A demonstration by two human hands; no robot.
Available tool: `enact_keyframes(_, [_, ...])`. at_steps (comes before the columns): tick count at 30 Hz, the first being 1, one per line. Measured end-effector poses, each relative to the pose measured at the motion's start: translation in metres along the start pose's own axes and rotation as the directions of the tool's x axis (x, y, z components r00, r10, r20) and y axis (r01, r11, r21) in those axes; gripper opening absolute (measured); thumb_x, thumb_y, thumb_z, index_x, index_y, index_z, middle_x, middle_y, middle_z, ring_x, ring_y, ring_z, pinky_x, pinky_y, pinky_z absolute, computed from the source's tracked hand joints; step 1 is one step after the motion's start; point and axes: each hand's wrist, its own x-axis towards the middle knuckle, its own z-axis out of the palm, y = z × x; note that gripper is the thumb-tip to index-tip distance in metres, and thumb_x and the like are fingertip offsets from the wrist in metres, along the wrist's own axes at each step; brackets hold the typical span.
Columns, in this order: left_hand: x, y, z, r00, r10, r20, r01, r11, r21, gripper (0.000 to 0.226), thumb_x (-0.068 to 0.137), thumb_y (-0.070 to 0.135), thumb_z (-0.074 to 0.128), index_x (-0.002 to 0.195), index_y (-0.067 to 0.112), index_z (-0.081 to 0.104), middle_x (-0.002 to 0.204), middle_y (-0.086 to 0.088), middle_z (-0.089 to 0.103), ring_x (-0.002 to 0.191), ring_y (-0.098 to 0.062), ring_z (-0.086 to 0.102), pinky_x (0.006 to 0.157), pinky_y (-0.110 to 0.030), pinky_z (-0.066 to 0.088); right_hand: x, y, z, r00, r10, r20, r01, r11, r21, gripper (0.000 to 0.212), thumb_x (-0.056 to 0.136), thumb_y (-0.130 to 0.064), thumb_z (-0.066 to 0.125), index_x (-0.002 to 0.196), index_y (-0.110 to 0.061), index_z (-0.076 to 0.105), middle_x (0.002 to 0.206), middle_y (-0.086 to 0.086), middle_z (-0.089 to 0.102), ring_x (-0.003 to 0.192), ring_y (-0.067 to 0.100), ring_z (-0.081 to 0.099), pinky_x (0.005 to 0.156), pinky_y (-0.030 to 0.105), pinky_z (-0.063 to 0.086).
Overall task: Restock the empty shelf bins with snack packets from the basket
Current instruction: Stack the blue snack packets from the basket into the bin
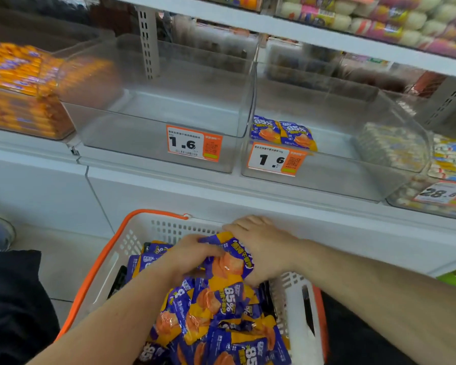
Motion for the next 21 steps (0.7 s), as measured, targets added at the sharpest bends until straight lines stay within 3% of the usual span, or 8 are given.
enact_keyframes(2, [-0.007, 0.015, 0.004, 0.998, 0.061, 0.029, -0.057, 0.990, -0.133, 0.011, 0.085, 0.003, 0.067, 0.096, 0.003, 0.069, 0.091, -0.018, 0.074, 0.081, -0.032, 0.071, 0.073, -0.041, 0.058, -0.010, 0.002, -0.017, 0.994, -0.032, -0.101, 0.027, 0.998, -0.052, 0.106, 0.063, -0.051, 0.079, 0.150, -0.024, 0.023, 0.146, -0.003, 0.032, 0.135, 0.018, 0.025, 0.112, 0.033, 0.018])
enact_keyframes(6, [-0.027, 0.047, 0.017, 0.966, 0.246, -0.083, -0.259, 0.931, -0.257, 0.010, 0.086, -0.002, 0.065, 0.091, 0.004, 0.070, 0.085, -0.017, 0.075, 0.071, -0.027, 0.072, 0.062, -0.036, 0.059, -0.034, 0.000, -0.045, 0.967, 0.059, -0.249, -0.079, 0.994, -0.073, 0.108, 0.066, -0.047, 0.076, 0.153, -0.029, 0.015, 0.159, 0.005, 0.007, 0.145, 0.026, 0.006, 0.115, 0.037, 0.009])
enact_keyframes(8, [-0.033, 0.061, 0.023, 0.944, 0.312, -0.106, -0.329, 0.896, -0.297, 0.010, 0.086, -0.001, 0.065, 0.093, 0.003, 0.070, 0.087, -0.019, 0.074, 0.074, -0.031, 0.072, 0.070, -0.043, 0.060, -0.050, -0.010, -0.060, 0.933, 0.092, -0.349, -0.140, 0.983, -0.116, 0.109, 0.061, -0.055, 0.072, 0.152, -0.027, 0.020, 0.156, 0.008, 0.011, 0.141, 0.030, 0.013, 0.112, 0.041, 0.018])
enact_keyframes(10, [-0.039, 0.076, 0.030, 0.916, 0.377, -0.136, -0.401, 0.857, -0.324, 0.009, 0.086, -0.001, 0.065, 0.091, 0.004, 0.070, 0.086, -0.019, 0.074, 0.073, -0.031, 0.071, 0.074, -0.046, 0.059, -0.064, -0.020, -0.072, 0.883, 0.119, -0.454, -0.214, 0.963, -0.163, 0.110, 0.055, -0.063, 0.064, 0.150, -0.022, 0.027, 0.147, 0.008, 0.025, 0.131, 0.031, 0.029, 0.104, 0.042, 0.029])
enact_keyframes(14, [-0.045, 0.109, 0.051, 0.864, 0.468, -0.184, -0.503, 0.789, -0.354, 0.009, 0.087, -0.001, 0.064, 0.091, 0.005, 0.068, 0.078, -0.013, 0.073, 0.066, -0.023, 0.069, 0.062, -0.035, 0.059, -0.077, -0.024, -0.082, 0.791, 0.186, -0.583, -0.356, 0.915, -0.191, 0.108, 0.052, -0.069, 0.055, 0.143, -0.012, 0.040, 0.129, 0.010, 0.045, 0.111, 0.031, 0.047, 0.090, 0.043, 0.041])
enact_keyframes(18, [-0.043, 0.137, 0.078, 0.836, 0.518, -0.180, -0.546, 0.760, -0.352, 0.011, 0.087, -0.002, 0.064, 0.093, 0.006, 0.068, 0.079, -0.011, 0.074, 0.068, -0.019, 0.068, 0.059, -0.031, 0.057, -0.074, -0.004, -0.098, 0.690, 0.187, -0.699, -0.484, 0.838, -0.253, 0.075, 0.048, -0.041, 0.074, 0.115, -0.008, 0.063, 0.095, 0.007, 0.060, 0.077, 0.028, 0.062, 0.064, 0.033, 0.044])
enact_keyframes(21, [-0.037, 0.162, 0.094, 0.794, 0.583, -0.170, -0.606, 0.744, -0.282, 0.014, 0.086, 0.004, 0.067, 0.099, 0.001, 0.066, 0.090, -0.020, 0.071, 0.075, -0.024, 0.065, 0.066, -0.038, 0.059, -0.072, 0.019, -0.114, 0.645, 0.151, -0.749, -0.534, 0.790, -0.301, 0.056, 0.043, -0.023, 0.078, 0.097, -0.010, 0.068, 0.081, 0.005, 0.061, 0.048, 0.024, 0.057, 0.046, 0.025, 0.027])
